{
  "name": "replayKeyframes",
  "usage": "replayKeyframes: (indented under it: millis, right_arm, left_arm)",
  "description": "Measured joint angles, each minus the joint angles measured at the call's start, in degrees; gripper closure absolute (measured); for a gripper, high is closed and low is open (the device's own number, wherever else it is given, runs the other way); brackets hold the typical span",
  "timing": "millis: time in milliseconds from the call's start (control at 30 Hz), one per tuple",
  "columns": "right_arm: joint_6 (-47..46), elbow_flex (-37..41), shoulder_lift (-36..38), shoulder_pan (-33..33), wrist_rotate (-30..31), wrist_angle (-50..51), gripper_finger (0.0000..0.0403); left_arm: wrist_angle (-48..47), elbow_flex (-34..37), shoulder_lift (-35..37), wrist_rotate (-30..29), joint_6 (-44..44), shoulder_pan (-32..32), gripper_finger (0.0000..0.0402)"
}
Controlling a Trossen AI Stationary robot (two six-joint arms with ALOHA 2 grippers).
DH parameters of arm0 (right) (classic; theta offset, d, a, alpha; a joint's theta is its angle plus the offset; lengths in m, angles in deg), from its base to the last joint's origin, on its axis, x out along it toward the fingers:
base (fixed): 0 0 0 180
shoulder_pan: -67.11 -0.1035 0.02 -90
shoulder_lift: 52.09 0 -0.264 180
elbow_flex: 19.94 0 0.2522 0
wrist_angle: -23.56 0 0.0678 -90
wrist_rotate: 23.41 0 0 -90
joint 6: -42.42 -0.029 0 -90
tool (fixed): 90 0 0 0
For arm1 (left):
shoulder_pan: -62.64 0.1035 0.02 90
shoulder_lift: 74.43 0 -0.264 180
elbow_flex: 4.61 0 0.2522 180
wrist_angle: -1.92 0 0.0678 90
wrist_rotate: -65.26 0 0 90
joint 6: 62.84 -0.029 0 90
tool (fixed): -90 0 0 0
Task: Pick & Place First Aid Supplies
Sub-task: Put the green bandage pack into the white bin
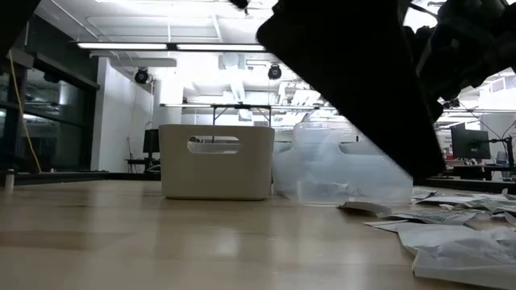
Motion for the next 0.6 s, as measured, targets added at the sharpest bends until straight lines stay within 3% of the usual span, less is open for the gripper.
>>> replayKeyframes:
  millis: [600]
  right_arm:
    - [0.00, 0.00, 0.02, 0.00, -0.02, 0.20, 0.0181]
  left_arm:
    - [2.91, -0.13, -3.80, -1.71, 3.26, -1.36, 0.0160]
